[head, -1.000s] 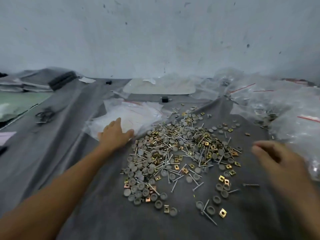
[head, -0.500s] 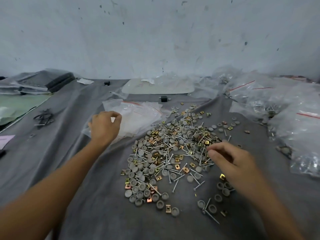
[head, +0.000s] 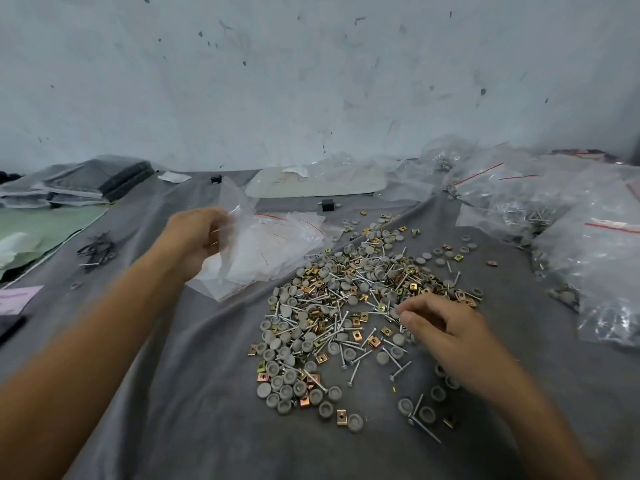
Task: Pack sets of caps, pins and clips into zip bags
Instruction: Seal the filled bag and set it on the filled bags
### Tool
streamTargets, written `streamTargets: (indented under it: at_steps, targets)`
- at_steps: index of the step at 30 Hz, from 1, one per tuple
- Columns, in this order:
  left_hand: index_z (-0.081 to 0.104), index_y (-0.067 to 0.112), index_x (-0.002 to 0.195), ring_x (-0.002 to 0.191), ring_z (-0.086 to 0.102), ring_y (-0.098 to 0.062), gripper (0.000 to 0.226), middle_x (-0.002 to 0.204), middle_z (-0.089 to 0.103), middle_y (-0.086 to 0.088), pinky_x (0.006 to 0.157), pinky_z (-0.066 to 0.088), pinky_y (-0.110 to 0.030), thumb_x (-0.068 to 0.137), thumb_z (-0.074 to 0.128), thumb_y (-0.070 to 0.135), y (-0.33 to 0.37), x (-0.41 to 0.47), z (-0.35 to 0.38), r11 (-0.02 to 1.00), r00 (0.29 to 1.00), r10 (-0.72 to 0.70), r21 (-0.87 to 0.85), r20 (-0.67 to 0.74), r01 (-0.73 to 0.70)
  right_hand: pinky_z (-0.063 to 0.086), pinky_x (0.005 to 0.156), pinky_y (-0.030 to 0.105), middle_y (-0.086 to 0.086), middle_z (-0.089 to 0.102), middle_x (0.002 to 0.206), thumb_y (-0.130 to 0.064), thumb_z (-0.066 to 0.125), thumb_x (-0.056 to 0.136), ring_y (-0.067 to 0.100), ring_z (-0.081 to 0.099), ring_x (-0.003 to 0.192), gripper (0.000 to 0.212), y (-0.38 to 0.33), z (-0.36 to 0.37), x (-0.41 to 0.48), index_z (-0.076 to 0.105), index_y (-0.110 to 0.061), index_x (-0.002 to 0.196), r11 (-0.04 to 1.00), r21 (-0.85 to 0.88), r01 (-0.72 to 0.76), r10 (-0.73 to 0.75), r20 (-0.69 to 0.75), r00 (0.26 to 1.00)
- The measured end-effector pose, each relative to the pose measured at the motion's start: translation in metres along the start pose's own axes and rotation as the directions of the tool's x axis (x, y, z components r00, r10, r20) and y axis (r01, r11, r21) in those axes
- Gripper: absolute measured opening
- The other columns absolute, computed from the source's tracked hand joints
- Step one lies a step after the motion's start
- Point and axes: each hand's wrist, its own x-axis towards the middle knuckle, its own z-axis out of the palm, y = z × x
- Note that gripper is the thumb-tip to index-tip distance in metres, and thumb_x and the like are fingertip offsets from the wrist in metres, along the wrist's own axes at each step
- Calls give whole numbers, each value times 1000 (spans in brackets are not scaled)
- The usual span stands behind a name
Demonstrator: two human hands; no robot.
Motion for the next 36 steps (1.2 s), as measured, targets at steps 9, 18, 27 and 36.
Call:
streamTargets:
  at_steps: [9,18,27,36]
  targets:
    - [70,27,86,70,61,-9,10,82,69,4,64,51,-19,82,78,31,-15,-115,53,801,735,318,245,599,-546,55,63,24,7,75,87,-64,59,86,18,67,75,46,-31,14,0,79,-23,93,770,633,-82,74,39,997]
    - [61,39,91,92,52,9,12,95,57,27,73,42,-17,89,71,33,-26,-138,68,201,428,457,378,780,-904,57,63,37,9,67,73,-23,73,89,22,61,64,11,-28,20,1,77,-13,92,717,679,-158,86,139,987]
    - [69,34,80,73,63,-10,16,83,68,16,64,54,-35,77,84,30,-33,-130,52,507,673,490,447,554,-737,55,60,27,9,68,79,-22,76,84,16,61,69,6,-25,9,1,75,-17,81,635,753,-173,147,102,984]
    - [63,38,88,67,64,-11,16,79,68,6,64,53,-30,90,72,24,-45,-129,58,731,759,357,344,544,-590,53,93,27,-25,56,137,-16,61,83,1,57,123,26,-25,19,0,74,-34,97,883,460,93,-102,-5,995]
